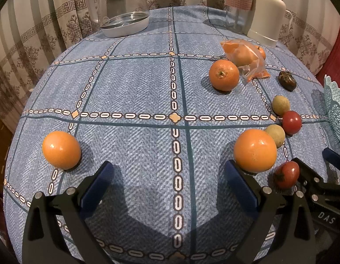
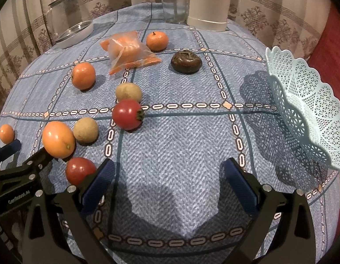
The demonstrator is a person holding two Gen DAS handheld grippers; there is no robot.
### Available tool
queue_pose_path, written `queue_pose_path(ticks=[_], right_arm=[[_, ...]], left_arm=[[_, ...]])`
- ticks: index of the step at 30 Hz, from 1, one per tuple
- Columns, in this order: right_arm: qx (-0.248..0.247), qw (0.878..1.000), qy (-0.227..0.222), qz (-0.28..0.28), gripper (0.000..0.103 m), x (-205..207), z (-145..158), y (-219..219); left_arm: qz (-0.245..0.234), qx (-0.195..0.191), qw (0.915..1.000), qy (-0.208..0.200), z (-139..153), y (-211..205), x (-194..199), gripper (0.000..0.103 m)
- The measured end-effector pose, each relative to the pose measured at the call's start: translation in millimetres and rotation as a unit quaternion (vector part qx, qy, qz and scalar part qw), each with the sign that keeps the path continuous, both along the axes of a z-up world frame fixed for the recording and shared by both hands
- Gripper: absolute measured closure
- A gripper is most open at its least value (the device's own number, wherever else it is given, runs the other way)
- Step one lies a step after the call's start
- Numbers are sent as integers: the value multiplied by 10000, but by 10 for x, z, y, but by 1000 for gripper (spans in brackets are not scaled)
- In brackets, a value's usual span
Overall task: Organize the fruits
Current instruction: 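Move both tools toward the fruits on the tablecloth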
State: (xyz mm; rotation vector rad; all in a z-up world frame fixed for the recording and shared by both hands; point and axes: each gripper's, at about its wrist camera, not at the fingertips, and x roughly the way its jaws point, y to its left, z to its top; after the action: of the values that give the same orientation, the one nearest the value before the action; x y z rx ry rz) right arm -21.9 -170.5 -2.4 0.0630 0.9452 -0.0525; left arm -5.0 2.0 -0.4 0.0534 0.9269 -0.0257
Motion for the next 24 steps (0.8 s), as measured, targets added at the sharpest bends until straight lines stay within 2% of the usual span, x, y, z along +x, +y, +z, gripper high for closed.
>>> queue_pose_path(ticks=[17,24], right_arm=[[50,9999,3,97,2,-21,4,5],[195,9997,-56,102,2,-41,25,-25]], left_arm=[[32,-59,10000,-34,1,5,2,5],[89,-457,9986,-257,95,132,-83,5]])
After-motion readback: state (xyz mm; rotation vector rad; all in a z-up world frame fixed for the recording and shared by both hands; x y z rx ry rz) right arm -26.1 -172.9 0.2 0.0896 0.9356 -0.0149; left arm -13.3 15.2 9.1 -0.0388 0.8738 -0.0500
